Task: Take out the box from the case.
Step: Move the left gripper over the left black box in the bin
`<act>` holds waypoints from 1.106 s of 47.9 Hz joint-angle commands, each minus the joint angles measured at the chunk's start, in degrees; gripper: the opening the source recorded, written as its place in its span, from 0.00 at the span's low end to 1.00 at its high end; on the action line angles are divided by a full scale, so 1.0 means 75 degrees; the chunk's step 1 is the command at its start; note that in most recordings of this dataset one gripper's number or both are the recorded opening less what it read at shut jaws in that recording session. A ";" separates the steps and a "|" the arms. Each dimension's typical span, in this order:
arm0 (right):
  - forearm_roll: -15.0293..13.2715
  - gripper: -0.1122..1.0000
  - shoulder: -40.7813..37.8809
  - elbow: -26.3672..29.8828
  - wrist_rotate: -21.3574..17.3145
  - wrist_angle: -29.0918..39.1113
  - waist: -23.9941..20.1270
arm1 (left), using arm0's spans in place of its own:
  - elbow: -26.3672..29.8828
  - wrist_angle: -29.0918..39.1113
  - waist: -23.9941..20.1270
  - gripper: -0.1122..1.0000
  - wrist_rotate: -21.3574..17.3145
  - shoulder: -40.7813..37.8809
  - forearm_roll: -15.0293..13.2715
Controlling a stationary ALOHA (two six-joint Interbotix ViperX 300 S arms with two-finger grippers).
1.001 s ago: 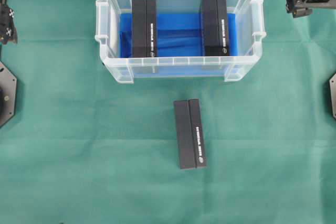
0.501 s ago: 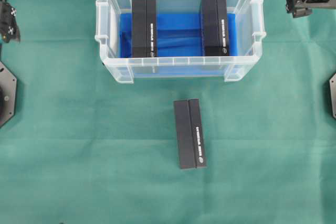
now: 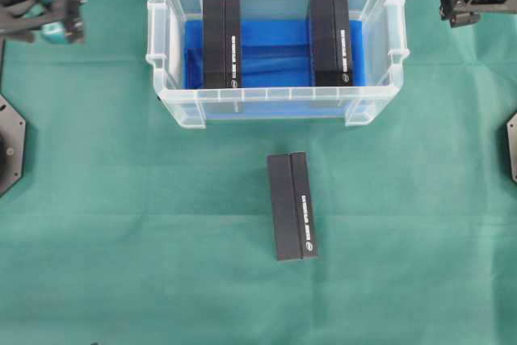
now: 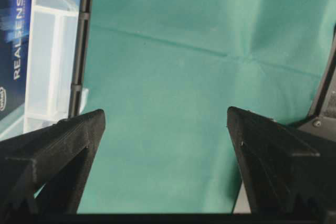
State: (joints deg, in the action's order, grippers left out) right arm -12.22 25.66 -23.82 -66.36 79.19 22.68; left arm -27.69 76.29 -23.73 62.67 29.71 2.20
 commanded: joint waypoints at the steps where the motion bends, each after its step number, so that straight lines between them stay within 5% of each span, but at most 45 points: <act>1: -0.0023 0.94 0.0035 0.0059 -0.0012 -0.0023 0.0012 | 0.0480 -0.0070 0.0129 0.99 0.0012 -0.0328 0.0023; 35: -0.0141 0.94 0.0035 0.0023 0.0000 -0.0445 0.0012 | 0.3891 -0.0059 0.1090 0.99 0.0305 -0.3281 0.0094; 53: -0.0141 0.94 0.0035 -0.0023 0.0023 -0.0469 0.0023 | 0.4781 -0.0023 0.1219 0.99 0.0316 -0.4160 0.0117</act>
State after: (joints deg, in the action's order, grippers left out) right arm -13.10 25.66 -24.43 -66.36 75.94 22.76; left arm 6.42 76.11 -14.77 65.13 -2.11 2.64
